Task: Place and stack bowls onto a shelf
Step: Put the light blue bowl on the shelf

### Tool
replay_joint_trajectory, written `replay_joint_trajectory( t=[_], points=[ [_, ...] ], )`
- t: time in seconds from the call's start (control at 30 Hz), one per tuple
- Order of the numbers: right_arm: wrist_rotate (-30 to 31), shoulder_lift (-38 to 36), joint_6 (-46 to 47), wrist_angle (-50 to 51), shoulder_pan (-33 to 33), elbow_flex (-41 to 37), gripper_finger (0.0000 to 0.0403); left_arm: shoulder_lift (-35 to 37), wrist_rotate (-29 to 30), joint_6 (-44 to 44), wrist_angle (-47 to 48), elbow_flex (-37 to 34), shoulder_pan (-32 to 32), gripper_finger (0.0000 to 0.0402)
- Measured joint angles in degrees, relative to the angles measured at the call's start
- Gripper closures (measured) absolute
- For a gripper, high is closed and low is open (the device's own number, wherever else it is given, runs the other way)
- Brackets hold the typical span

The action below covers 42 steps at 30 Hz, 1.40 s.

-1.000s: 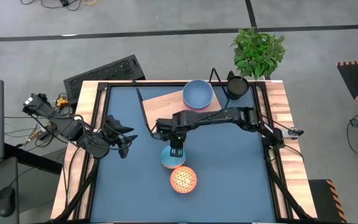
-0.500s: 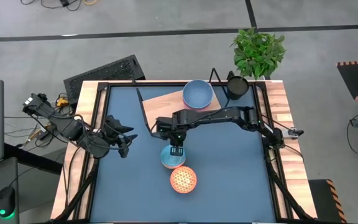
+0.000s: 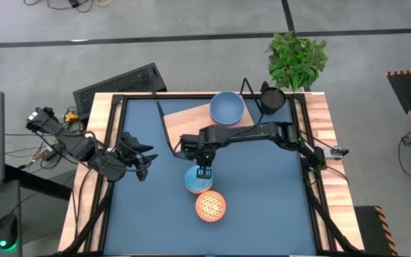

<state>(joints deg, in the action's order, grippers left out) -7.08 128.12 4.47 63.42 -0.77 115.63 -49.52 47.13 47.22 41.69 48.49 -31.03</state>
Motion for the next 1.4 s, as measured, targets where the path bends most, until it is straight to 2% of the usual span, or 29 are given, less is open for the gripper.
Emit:
replay_joint_trajectory(
  t=[0.13,0.2,0.5,0.63,0.8,1.17,1.4],
  points=[
    [0.84,-0.23,-0.48,0.24,-0.01,0.02,0.0386,0.00,0.05,0.00,0.00,0.00,0.00,0.0239],
    [1.09,-0.16,-0.65,0.62,-0.13,0.00,0.0372,0.00,0.11,0.00,0.02,0.00,0.00,0.0239],
    [-0.39,-0.96,-2.38,0.49,-0.08,0.00,0.0206,0.00,0.19,-0.02,0.02,0.00,0.00,0.0239],
    [-0.39,-1.03,-2.09,-0.29,-0.11,0.00,0.0162,0.00,0.24,-0.36,0.00,0.00,0.01,0.0239],
    [-0.77,0.58,-1.97,-1.71,0.45,0.00,0.0159,0.00,0.22,-0.31,0.01,0.00,0.02,0.0239],
    [-0.83,0.61,-2.01,-2.69,0.55,0.00,0.0194,0.00,0.09,-0.02,0.00,0.00,0.02,0.0239],
    [-0.83,0.61,-1.97,-4.37,0.52,0.00,0.0196,0.00,0.04,0.07,0.00,0.00,0.01,0.0239]
  ],
)
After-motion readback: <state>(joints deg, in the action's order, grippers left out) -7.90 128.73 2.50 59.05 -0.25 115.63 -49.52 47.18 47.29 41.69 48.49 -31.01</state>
